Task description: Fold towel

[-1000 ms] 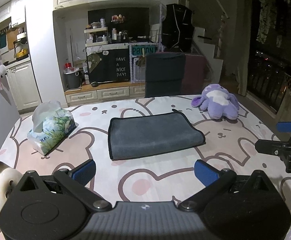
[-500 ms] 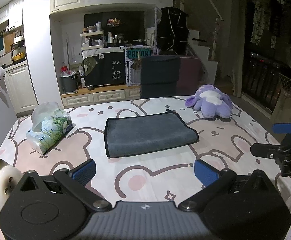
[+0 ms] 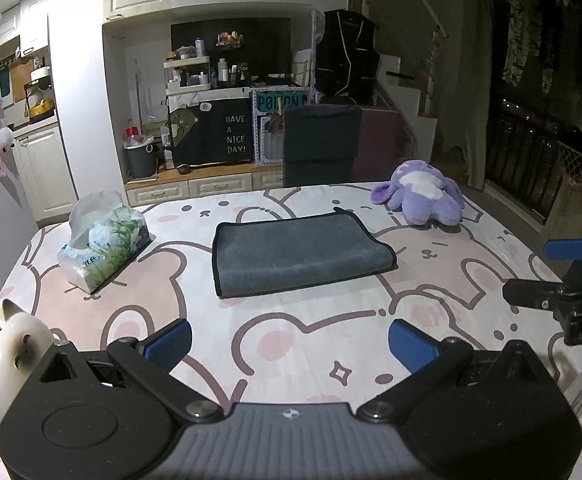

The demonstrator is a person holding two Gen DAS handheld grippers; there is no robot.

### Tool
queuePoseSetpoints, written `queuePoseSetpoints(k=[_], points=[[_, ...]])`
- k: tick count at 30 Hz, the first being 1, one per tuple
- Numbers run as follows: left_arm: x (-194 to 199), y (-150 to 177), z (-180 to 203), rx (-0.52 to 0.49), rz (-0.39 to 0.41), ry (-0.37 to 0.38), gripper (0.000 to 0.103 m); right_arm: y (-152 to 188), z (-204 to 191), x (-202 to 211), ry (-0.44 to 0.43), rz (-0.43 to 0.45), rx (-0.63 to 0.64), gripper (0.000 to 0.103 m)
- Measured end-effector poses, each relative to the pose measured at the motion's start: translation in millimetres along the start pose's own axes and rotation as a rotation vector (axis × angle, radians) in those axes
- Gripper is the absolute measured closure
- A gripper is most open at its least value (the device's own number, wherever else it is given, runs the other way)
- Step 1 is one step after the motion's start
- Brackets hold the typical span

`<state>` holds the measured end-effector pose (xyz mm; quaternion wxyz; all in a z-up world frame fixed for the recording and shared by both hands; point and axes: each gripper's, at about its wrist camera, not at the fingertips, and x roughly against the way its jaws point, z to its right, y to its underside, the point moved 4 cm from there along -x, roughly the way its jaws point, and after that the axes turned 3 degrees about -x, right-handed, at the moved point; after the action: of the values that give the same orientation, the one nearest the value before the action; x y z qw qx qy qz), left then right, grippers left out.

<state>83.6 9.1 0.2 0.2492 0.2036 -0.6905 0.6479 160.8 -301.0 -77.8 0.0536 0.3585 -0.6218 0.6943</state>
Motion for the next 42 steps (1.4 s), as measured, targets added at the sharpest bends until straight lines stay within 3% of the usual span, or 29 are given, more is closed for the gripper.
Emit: queuePoseSetpoints(k=[42], points=[[2.0,5.0,1.4,0.0,-0.001,-0.011,0.0,7.0,0.6,2.3,0.011,0.001,-0.018,0.0]])
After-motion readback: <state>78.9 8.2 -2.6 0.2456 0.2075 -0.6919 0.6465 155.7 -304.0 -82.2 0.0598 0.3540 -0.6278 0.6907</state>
